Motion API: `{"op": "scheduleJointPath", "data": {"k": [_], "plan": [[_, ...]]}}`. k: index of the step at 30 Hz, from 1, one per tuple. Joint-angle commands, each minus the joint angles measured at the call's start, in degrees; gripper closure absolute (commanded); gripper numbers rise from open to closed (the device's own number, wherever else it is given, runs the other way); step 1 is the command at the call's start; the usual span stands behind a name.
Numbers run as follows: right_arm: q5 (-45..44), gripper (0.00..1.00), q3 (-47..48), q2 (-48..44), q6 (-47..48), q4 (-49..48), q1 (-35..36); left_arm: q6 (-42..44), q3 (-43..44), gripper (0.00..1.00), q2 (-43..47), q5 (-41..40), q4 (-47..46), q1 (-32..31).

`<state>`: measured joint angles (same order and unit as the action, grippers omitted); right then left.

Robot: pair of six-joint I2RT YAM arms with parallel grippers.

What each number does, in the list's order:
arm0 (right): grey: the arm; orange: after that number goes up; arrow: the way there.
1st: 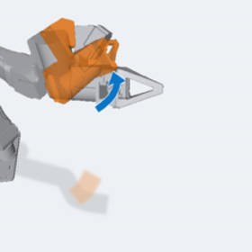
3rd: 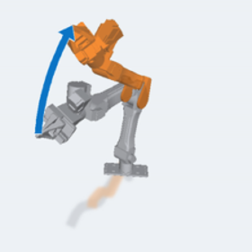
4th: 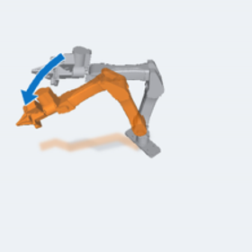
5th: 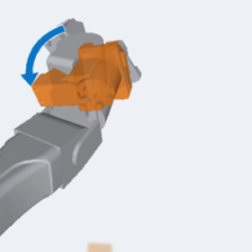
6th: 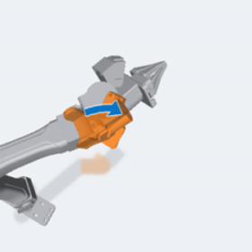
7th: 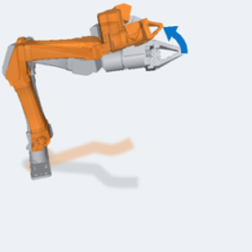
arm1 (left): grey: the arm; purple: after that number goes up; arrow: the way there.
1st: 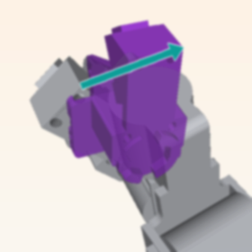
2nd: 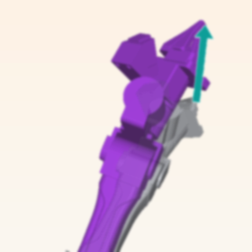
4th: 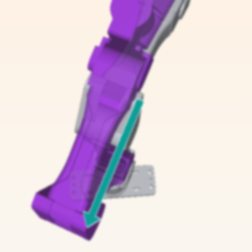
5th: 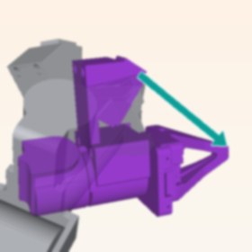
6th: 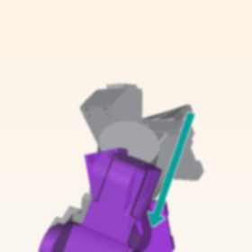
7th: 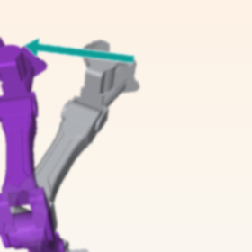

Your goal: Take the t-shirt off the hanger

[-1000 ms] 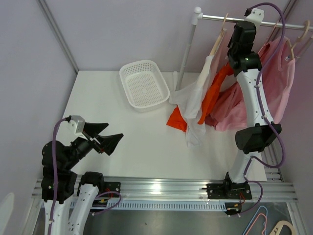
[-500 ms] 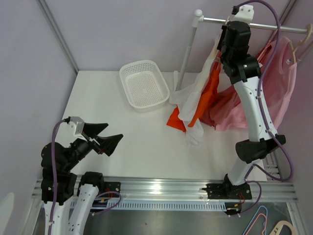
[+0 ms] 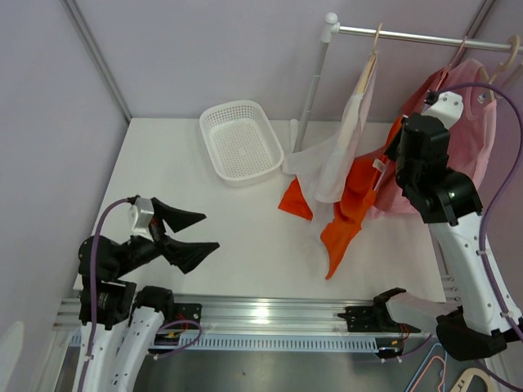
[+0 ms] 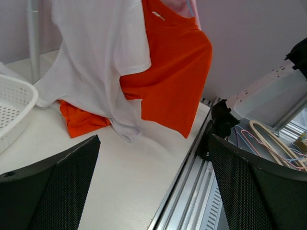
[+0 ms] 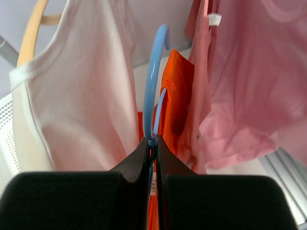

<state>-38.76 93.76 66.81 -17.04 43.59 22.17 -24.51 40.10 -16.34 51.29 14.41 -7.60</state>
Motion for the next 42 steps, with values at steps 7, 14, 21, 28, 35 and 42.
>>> {"op": "scheduleJointPath", "data": {"k": [7, 14, 21, 28, 35, 42], "plan": [[1.5, 1.0, -1.1, -4.1, -5.6, -0.4, 2.3, 3.3, 12.0, 0.02, -9.5, -6.0, 0.2, -4.5], [5.7, 1.0, 7.2, 2.5, -5.1, -0.3, 2.3, 8.1, 21.1, 0.02, -24.1, -22.2, 1.1, -20.0], [8.7, 1.0, 17.8, 10.3, -5.9, 2.1, 2.6, 10.9, 25.5, 0.03, -33.8, -29.8, -2.5, -32.7], [8.8, 1.0, 26.4, 15.6, -5.9, 4.2, 3.7, 18.0, 25.2, 0.02, -41.6, -41.3, -8.0, -47.7], [9.1, 1.0, 30.2, 18.0, -5.5, 5.3, 3.8, 21.1, 24.0, 0.0, -47.7, -44.5, -12.1, -55.3], [10.5, 1.0, 30.1, 17.5, -6.7, 5.5, 4.0, 20.4, 24.6, 0.0, -53.7, -44.7, -16.6, -55.8]]}}
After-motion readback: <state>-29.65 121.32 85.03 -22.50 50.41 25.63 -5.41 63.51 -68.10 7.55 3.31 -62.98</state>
